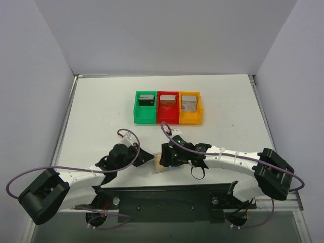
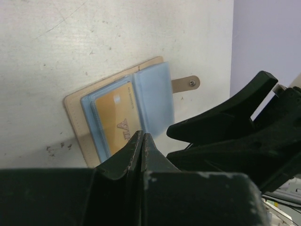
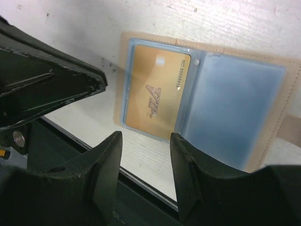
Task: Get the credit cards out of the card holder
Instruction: Remove the credit card from the card holder.
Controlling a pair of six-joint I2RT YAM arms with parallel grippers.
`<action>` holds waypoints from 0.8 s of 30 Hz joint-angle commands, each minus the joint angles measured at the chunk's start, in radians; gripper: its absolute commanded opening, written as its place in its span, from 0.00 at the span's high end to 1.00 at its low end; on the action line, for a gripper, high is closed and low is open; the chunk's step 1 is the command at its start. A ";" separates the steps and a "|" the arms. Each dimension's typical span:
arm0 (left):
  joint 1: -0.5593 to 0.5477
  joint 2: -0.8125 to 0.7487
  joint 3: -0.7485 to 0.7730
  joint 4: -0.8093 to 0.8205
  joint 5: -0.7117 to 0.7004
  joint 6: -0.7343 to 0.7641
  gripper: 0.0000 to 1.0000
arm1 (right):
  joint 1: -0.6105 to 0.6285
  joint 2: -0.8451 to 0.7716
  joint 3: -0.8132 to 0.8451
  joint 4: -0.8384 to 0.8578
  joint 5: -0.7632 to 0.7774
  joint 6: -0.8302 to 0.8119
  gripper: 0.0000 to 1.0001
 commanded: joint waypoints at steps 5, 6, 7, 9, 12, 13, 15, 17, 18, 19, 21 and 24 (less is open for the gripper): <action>-0.003 0.010 -0.036 -0.002 0.009 0.025 0.95 | -0.076 0.032 -0.097 0.200 -0.153 0.062 0.60; -0.003 0.016 -0.035 0.003 0.011 0.025 0.95 | -0.085 0.039 -0.107 0.213 -0.157 0.065 0.59; -0.003 0.023 -0.033 0.006 0.011 0.025 0.95 | -0.090 0.045 -0.114 0.224 -0.168 0.068 0.60; -0.003 0.038 -0.030 0.012 0.015 0.026 0.95 | -0.114 0.055 -0.141 0.275 -0.186 0.082 0.60; -0.003 0.062 -0.024 0.010 0.017 0.029 0.95 | -0.137 0.073 -0.166 0.325 -0.212 0.105 0.61; -0.003 0.066 -0.026 0.012 0.017 0.031 0.95 | -0.147 0.075 -0.170 0.347 -0.228 0.108 0.61; -0.003 0.067 -0.027 0.012 0.014 0.031 0.95 | -0.151 0.087 -0.172 0.359 -0.237 0.111 0.62; -0.003 0.070 -0.029 0.012 0.012 0.032 0.95 | -0.156 0.099 -0.173 0.374 -0.245 0.111 0.62; -0.003 0.069 -0.029 0.010 0.012 0.034 0.95 | -0.156 0.104 -0.172 0.378 -0.248 0.111 0.62; -0.003 0.069 -0.027 0.009 0.009 0.034 0.95 | -0.156 0.107 -0.172 0.382 -0.249 0.113 0.62; -0.003 0.070 -0.027 0.003 0.008 0.035 0.96 | -0.159 0.110 -0.172 0.388 -0.252 0.116 0.62; -0.005 0.078 -0.020 -0.017 0.000 0.044 0.98 | -0.160 0.084 -0.184 0.399 -0.229 0.123 0.62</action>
